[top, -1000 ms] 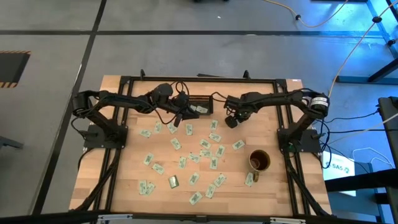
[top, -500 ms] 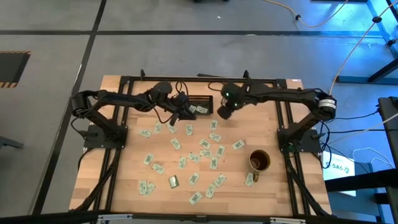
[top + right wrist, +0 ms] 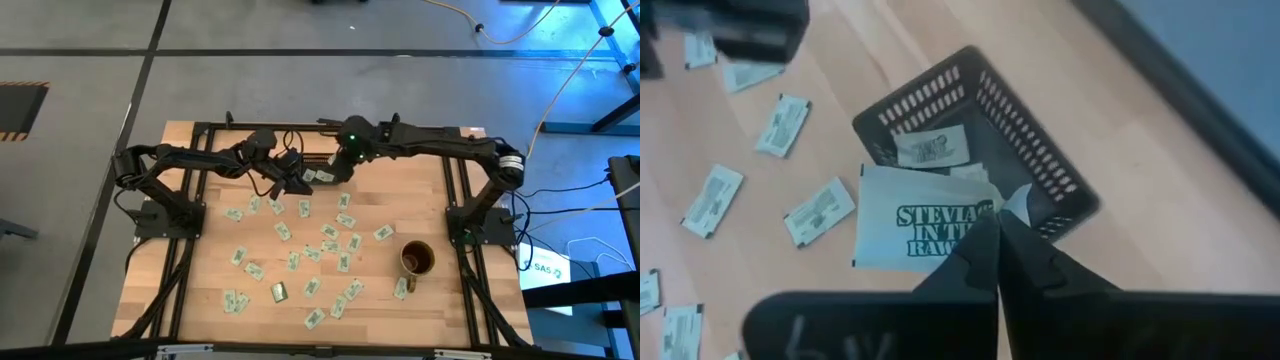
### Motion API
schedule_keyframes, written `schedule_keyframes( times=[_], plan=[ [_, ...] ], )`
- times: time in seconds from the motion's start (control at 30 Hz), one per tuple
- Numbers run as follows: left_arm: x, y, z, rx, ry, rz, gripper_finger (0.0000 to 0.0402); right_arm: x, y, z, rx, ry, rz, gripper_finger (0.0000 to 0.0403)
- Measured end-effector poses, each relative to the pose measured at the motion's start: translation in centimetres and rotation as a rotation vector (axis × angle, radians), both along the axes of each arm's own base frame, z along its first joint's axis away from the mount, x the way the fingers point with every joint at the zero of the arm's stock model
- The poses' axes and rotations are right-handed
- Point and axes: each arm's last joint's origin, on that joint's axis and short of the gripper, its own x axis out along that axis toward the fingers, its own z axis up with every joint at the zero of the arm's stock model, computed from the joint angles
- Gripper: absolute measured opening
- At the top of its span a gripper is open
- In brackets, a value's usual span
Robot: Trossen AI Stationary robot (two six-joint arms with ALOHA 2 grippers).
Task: Pick and place Stevia / Truvia into bins
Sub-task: Put the white stevia packet into the black bin
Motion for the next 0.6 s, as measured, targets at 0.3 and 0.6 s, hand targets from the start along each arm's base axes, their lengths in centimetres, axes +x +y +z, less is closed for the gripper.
schedule_keyframes(
  times=[0.3, 0.6],
  plan=[
    [0.3, 0.0, -0.1, 0.071, 0.012, 0.119, 0.0031, 2.5, -0.2, -4.2, 0.01, 0.063, 0.036, 0.0],
    [-0.8, -0.8, 0.1, 0.203, 0.142, 0.239, 0.0031, 3.6, -0.6, -7.5, 0.031, 0.13, 0.035, 0.0]
  ],
)
